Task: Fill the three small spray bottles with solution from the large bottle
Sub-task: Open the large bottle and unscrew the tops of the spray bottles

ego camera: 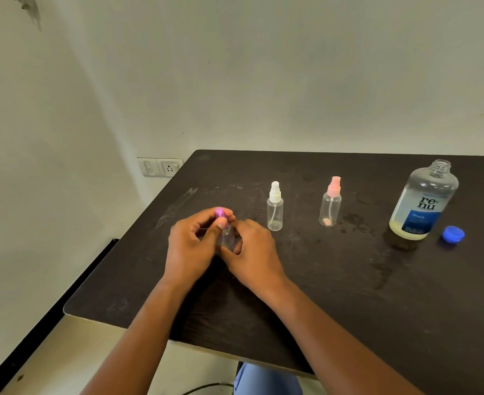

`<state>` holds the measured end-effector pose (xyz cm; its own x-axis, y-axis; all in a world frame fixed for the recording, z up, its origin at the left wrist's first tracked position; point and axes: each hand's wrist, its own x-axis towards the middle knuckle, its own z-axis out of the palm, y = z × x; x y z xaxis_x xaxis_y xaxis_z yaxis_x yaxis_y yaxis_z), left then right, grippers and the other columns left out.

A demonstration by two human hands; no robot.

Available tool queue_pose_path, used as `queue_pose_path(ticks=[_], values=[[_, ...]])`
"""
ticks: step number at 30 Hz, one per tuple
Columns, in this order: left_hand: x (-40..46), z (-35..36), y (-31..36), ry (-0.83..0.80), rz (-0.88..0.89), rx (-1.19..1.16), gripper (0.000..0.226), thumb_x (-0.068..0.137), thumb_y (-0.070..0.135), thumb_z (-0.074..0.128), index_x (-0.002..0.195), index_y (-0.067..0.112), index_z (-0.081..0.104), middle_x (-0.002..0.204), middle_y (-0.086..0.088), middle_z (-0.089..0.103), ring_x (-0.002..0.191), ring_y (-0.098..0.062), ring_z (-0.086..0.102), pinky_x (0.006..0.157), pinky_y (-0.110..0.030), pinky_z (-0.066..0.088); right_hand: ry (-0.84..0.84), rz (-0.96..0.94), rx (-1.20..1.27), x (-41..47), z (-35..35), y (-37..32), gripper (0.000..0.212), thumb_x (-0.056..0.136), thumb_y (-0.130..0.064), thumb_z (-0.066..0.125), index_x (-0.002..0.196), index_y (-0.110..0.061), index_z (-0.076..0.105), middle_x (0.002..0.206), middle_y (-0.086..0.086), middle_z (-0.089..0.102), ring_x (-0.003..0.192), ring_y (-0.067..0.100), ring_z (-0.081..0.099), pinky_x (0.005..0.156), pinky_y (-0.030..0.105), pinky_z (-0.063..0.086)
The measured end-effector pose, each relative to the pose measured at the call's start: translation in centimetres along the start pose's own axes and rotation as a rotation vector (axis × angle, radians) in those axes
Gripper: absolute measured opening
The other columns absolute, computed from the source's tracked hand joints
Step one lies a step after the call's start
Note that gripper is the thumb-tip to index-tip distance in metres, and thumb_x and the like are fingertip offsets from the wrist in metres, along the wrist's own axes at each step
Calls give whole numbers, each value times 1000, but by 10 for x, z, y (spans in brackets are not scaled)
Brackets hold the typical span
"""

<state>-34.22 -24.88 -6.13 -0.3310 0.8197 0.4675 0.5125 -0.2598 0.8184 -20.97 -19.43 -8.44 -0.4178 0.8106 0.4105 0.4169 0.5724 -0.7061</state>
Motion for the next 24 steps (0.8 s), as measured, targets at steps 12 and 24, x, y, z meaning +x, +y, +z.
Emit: queue_pose_path(ticks=[12, 24], values=[[-14, 27, 1, 167, 46, -28, 31, 103, 41, 65, 129, 25, 71, 112, 12, 78, 108, -8, 74, 92, -31, 61, 42, 20, -11, -8, -5, -2, 23, 85, -30, 74, 79, -31, 53, 77, -6, 53, 67, 7, 52, 59, 16, 33], [-10, 28, -10, 169, 19, -172, 27, 96, 32, 70, 121, 23, 74, 110, 8, 79, 106, -16, 75, 93, -36, 61, 131, -50, 1, -4, -7, 0, 21, 86, -35, 75, 79, -25, 58, 77, -5, 57, 66, 7, 52, 60, 21, 41]])
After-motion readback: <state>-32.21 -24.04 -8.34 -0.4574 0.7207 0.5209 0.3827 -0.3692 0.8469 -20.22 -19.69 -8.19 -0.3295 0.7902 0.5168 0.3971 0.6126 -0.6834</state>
